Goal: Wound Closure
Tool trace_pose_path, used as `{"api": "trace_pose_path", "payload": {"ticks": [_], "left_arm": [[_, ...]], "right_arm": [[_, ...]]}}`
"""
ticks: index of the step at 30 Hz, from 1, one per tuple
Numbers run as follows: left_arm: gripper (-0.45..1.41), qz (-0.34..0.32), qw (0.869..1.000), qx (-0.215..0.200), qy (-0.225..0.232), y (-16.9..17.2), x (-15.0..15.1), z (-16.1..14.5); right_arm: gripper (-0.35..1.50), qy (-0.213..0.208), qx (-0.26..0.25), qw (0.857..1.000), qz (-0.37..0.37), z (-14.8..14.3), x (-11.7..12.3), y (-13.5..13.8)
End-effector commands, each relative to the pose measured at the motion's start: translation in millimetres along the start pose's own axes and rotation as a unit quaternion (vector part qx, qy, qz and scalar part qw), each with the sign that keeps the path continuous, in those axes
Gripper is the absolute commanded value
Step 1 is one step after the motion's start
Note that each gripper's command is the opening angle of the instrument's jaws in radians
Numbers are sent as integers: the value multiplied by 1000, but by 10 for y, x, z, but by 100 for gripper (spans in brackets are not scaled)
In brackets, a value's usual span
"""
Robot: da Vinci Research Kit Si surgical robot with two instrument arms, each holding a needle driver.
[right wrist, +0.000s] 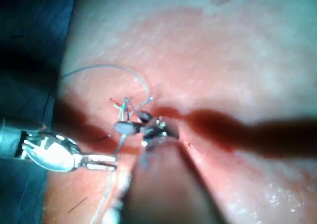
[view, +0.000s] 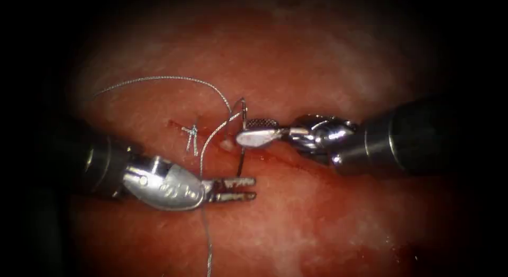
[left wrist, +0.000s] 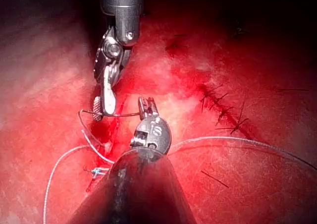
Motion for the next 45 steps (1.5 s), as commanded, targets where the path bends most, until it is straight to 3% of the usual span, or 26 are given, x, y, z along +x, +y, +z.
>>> {"api": "trace_pose_path", "payload": {"ticks": [1,13,17,22,23,24,28,29,30,33,36,39,45], "left_arm": [[-45,-2,1000,-2,0,13,-4,4],[-45,2,1000,-1,0,14,-7,7],[-45,2,1000,-1,0,14,-7,6],[-45,2,1000,-1,0,14,-7,6],[-45,2,1000,-1,0,14,-7,6],[-45,2,1000,-1,0,14,-7,6],[-45,-10,1000,-1,0,13,-6,6],[-38,-25,1000,-2,0,12,-6,6],[-3,-52,999,-2,1,12,-5,6],[42,-125,992,4,-3,11,0,1],[76,-174,985,9,-7,12,5,-8],[93,-193,981,14,-10,14,6,-20],[91,-251,967,28,-35,12,-1,-38]], "right_arm": [[96,0,1,1000,4,14,-15,2],[94,-2,4,1000,23,24,-20,2],[86,-1,3,1000,27,28,-22,4],[37,-3,2,999,42,27,-22,4],[-23,-10,6,999,42,27,-21,4],[-35,-14,8,999,45,27,-20,5],[-35,-15,0,1000,7,22,-15,10],[-35,-12,-6,1000,1,20,-13,12],[-35,-9,-7,1000,-2,18,-12,13],[-35,2,-12,1000,-8,11,-7,18],[-35,11,-13,1000,-11,4,-3,22],[-35,14,-16,1000,-13,-1,-1,23],[-35,15,-15,1000,-21,-1,-1,22]]}}
